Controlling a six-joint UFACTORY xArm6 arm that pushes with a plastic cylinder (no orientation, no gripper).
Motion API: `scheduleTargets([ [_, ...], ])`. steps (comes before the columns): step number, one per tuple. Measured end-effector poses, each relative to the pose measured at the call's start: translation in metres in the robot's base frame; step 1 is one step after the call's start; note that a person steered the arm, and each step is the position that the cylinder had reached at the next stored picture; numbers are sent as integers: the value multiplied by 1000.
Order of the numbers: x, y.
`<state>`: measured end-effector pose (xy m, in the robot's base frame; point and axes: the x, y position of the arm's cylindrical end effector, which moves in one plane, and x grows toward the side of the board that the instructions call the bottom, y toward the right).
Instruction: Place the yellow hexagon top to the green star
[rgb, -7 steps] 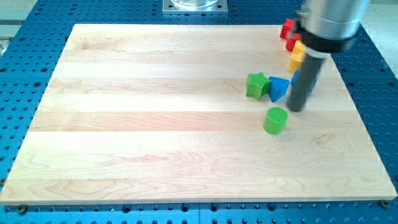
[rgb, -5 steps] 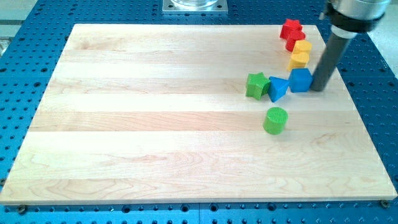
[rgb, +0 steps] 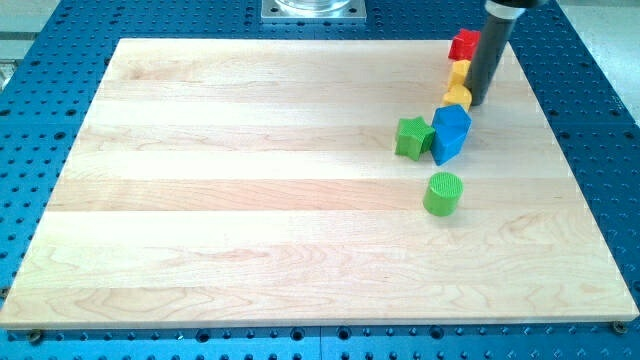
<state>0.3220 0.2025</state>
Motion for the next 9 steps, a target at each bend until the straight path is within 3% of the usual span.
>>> scheduleTargets([
  [1,0,34],
  [2,-32,57],
  [3,-60,24],
  [4,-56,-33],
  [7,-30,9],
  [9,-16,-69],
])
